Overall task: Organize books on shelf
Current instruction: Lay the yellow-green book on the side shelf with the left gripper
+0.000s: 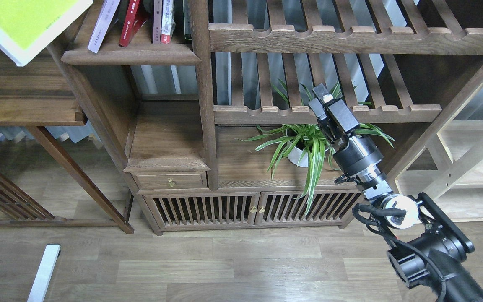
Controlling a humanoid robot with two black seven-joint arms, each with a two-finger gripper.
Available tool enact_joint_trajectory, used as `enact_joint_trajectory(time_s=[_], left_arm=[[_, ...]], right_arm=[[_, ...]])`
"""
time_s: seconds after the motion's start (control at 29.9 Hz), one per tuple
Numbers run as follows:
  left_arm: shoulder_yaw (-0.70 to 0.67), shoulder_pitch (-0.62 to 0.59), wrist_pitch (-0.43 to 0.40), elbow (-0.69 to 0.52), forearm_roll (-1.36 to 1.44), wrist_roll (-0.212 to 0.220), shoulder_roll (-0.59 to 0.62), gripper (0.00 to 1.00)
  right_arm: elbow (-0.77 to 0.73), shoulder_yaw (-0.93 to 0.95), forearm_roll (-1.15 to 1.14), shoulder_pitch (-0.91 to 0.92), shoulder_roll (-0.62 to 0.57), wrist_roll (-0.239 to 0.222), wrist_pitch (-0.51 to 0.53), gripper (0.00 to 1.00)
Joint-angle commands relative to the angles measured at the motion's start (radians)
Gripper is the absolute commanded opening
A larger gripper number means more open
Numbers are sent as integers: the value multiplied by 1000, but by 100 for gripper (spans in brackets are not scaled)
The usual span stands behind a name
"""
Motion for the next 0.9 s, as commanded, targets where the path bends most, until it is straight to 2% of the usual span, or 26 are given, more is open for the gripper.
enact_joint_trajectory(time_s=[0.0, 0.3, 0.74, 0.87], left_arm=[[39, -44, 2, 47, 13, -5, 1, 2], [128, -124, 3, 124, 45, -14, -6, 2], [231, -246, 82, 205, 46, -16, -17, 2], [252, -277, 131, 216, 45, -16, -20, 2]], right_arm=[[0, 0, 0, 0, -2, -2, 0, 83], [0, 0, 0, -1, 0, 0, 0, 83], [0, -13, 0, 0, 23, -2, 0, 83], [0, -33, -2, 5, 41, -2, 0, 83]])
